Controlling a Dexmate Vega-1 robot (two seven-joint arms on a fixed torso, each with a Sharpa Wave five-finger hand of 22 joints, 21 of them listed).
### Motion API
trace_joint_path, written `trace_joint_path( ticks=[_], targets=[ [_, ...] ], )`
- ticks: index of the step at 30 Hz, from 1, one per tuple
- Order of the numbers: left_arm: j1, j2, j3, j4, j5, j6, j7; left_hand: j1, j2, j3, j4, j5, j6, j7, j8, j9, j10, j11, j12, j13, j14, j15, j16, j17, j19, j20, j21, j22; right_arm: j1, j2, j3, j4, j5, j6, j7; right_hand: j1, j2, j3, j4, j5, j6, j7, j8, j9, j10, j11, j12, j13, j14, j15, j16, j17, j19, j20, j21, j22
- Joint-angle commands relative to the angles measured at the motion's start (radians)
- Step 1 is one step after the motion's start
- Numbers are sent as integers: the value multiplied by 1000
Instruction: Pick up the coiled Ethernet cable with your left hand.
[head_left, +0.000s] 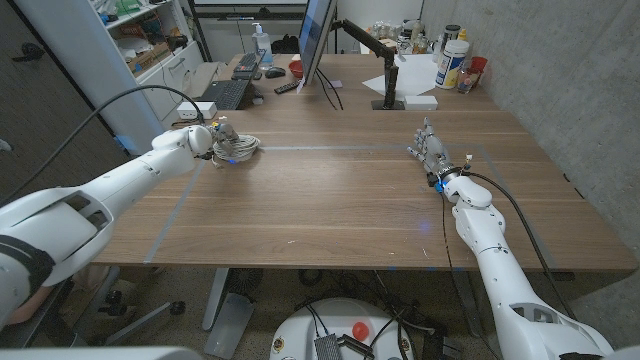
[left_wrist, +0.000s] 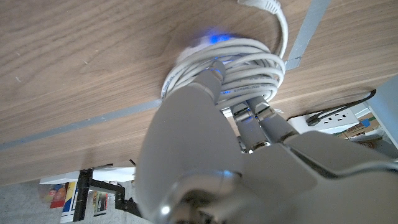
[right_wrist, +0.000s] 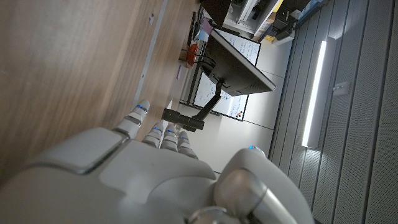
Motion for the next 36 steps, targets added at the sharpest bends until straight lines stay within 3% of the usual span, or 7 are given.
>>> trace_joint_path(
  ticks=[1,36],
  targets=[
    [17,22,-16,-55,5,31,-9,11,23,-4,-1,9,45,-16,7,18,12,-4,5,4,5,-154,1,27,-1,-23,9,22,-1,-2,-2,-2,-1,3,2,5,10,-10,1,-4,-1,3,6,2,-8,2,6,3,-4,1,5,3,2,4,6,4],
    [45,62,-59,-176,41,80,1,11,28,-15,1,11,19,-20,11,17,10,4,-1,19,9,-154,-7,39,-25,-22,56,27,0,-4,-3,-1,0,-3,7,6,10,-12,1,-4,-2,3,6,2,-7,5,7,3,-5,1,5,3,2,4,6,4]
  ],
)
